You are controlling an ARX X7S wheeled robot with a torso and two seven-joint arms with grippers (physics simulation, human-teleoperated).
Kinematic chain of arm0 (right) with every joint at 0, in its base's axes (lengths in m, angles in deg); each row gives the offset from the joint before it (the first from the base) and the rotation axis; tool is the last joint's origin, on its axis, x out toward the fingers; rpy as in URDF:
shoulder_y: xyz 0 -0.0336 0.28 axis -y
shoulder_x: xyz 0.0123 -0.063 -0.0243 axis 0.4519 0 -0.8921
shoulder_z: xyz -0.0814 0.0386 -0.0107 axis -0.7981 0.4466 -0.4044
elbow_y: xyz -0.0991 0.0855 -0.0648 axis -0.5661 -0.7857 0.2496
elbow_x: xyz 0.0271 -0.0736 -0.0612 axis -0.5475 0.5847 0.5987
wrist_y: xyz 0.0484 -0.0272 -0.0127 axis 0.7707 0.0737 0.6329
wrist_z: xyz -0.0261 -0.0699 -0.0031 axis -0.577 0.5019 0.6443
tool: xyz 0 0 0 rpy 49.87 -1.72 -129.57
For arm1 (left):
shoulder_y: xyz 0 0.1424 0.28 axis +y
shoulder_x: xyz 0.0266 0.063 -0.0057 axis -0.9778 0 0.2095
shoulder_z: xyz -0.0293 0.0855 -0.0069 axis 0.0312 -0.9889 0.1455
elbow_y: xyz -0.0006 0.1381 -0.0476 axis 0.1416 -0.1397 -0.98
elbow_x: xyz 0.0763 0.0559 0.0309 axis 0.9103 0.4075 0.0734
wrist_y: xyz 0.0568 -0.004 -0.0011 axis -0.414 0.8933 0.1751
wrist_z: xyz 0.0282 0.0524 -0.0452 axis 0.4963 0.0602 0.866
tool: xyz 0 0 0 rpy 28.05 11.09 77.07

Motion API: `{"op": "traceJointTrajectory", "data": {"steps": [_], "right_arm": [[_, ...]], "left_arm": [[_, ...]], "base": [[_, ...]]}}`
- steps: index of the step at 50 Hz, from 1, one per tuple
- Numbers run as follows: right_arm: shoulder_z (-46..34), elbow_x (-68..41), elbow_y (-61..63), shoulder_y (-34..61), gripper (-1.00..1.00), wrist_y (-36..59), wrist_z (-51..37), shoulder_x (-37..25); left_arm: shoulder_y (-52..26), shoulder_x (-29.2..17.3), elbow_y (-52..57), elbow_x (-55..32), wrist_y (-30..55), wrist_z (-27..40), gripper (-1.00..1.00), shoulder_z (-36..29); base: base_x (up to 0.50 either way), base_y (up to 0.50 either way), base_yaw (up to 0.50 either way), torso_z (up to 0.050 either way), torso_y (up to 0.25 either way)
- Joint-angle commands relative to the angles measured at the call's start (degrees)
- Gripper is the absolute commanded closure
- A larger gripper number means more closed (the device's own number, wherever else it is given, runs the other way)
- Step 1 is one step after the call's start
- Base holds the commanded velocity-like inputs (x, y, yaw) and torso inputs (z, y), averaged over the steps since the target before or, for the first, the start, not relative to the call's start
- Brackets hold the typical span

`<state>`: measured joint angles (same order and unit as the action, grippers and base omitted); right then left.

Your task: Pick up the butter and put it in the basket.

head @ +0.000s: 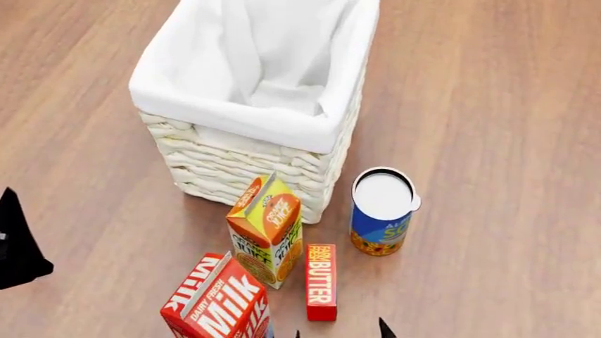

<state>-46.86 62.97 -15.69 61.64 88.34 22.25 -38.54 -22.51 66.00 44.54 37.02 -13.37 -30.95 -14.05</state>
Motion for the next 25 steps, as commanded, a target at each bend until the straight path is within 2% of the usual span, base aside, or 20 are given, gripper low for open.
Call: {"op": "traceJointTrajectory", "data": {"steps": [1,8,25], "right_arm": [[1.6,-0.1,-1.9,-2.1,-1.0,-7.6,-1.8,0.1],[0.1,5.1,-7.5,0.2,-1.0,-4.9,-4.5,0.7],[-2.7,3.2,-16.7,6.0,-1.0,-4.9,-0.2,1.5]], "left_arm": [[1.9,-0.6,1.5,-0.2,-0.2,0.2,-1.0,0.1],[2.0,-0.8,1.6,-0.5,-0.2,0.3,-1.0,0.2],[3.3,-1.3,2.8,-0.6,-0.6,0.4,-1.0,-0.2]], "base": [[0.0,0.0,0.0,0.0,0.0],[0.0,0.0,0.0,0.0,0.0],[0.0,0.0,0.0,0.0,0.0]]}}
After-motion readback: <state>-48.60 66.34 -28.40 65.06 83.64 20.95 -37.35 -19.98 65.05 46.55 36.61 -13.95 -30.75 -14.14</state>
